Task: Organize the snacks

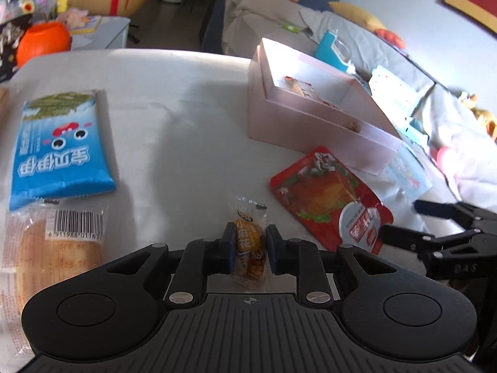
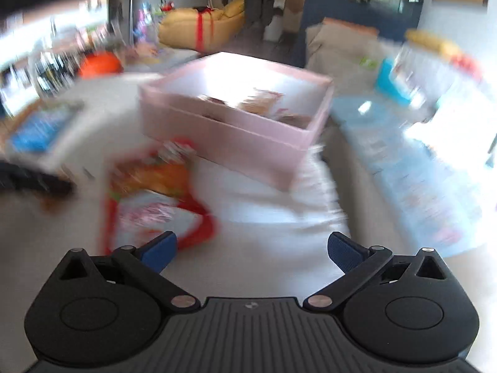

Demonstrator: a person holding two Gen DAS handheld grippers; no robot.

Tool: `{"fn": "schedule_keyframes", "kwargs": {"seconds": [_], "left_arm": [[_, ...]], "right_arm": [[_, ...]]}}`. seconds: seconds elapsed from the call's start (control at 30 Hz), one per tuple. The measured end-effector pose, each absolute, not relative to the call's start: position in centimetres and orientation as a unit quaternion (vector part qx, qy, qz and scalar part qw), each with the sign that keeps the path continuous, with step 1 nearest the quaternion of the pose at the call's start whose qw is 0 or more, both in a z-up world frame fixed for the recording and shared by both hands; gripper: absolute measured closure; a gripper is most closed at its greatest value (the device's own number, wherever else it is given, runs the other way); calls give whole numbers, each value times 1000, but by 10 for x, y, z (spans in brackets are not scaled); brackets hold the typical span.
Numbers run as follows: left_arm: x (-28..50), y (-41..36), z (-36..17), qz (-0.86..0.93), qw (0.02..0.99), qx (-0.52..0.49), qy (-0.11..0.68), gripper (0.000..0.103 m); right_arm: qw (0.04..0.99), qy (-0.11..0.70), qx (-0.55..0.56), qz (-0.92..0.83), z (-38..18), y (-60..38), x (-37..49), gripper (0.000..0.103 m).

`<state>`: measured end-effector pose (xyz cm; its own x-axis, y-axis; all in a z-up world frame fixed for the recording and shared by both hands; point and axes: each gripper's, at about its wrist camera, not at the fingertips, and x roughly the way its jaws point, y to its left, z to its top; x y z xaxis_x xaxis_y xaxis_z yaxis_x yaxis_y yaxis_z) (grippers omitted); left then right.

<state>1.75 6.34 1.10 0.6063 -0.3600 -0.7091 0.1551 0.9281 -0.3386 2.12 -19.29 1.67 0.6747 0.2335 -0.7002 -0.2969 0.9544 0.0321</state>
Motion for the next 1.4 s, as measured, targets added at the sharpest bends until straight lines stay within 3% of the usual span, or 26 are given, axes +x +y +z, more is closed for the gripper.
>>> {"fn": "schedule_keyframes", "kwargs": {"seconds": [0.07, 0.3, 0.53, 0.7, 0.9, 0.93, 0.97, 1.07, 1.13, 1.23, 1.27, 1.4], "left_arm": [[19, 65, 12, -147, 886, -125, 421, 79], [19, 72, 10, -153, 882, -148, 420, 79], [18, 76, 8, -159, 880, -159, 419, 79], [18, 78, 7, -160, 879, -160, 419, 79], [17, 77, 8, -159, 879, -161, 419, 79], [17, 77, 8, -159, 879, -161, 419, 79], [17, 77, 8, -159, 879, -161, 419, 79], [18, 77, 7, -159, 879, -162, 419, 79], [17, 78, 7, -160, 879, -164, 418, 79], [17, 78, 6, -160, 879, -166, 418, 79], [17, 78, 6, -160, 879, -166, 418, 79], [16, 78, 6, -159, 879, -167, 417, 79]], "right_arm": [[911, 372, -43, 176, 16, -175, 22, 0], [894, 317, -233, 212, -4, -108, 13, 0], [880, 401, -91, 237, -5, -140, 52, 0], [878, 401, -105, 239, -6, -139, 50, 2], [886, 376, -130, 239, 14, -134, 40, 26], [887, 375, -128, 238, 19, -137, 38, 37], [887, 376, -125, 238, 22, -139, 38, 55], [888, 372, -132, 235, 30, -144, 37, 60], [894, 366, -140, 218, 31, -146, 35, 58], [903, 349, -134, 214, 34, -147, 27, 33], [904, 341, -142, 216, 34, -143, 22, 29], [887, 347, -177, 249, 24, -121, 12, 26]]}}
